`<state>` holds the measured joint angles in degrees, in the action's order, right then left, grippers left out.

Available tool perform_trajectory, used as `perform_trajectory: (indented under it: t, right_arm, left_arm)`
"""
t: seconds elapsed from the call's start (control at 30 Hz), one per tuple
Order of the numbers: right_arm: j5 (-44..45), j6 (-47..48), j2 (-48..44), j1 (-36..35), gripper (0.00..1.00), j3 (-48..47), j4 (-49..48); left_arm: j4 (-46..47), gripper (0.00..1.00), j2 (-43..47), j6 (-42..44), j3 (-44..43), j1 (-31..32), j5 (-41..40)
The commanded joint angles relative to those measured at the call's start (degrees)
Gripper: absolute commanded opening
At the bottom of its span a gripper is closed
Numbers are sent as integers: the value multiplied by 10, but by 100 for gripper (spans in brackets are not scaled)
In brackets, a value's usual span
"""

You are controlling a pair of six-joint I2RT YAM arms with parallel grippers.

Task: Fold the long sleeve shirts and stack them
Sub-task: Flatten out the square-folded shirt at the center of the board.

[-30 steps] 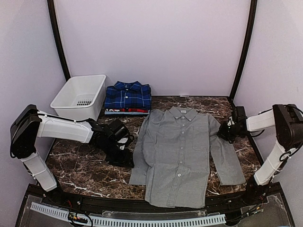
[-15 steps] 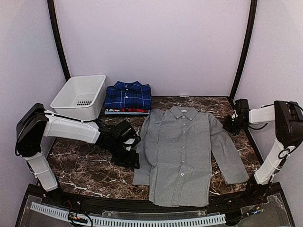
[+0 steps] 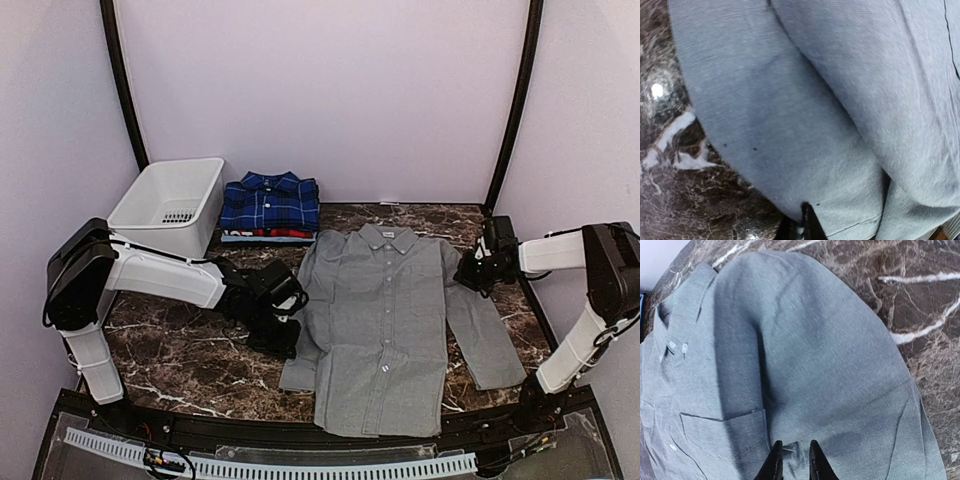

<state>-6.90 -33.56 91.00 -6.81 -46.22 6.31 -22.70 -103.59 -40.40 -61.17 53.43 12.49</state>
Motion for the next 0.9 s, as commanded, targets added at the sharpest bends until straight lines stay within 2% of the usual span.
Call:
perform_trajectory:
  t: [0.0,0.2,0.43,0.57,0.73,0.87]
  right_arm:
    - [-12,-12,21,1,17,19,-34]
    - [7,-1,45,10,17,18,-30]
    - [12,21,71,56,17,15,-20]
    - [21,35,77,95,17,-1,-4]
    - [38,52,82,129,17,-33,22]
    - [55,64,91,151,18,-70,45]
  left_arm:
    - [-29,1,-4,-18,-5,2,-65]
    - [-65,0,28,-9,-12,-24,-126]
    - [-121,0,77,64,-35,-131,-182]
    - [-148,0,81,115,-75,-197,-222]
    - [-145,0,71,151,-138,-279,-228]
    - [-157,0,39,170,-214,-301,-239]
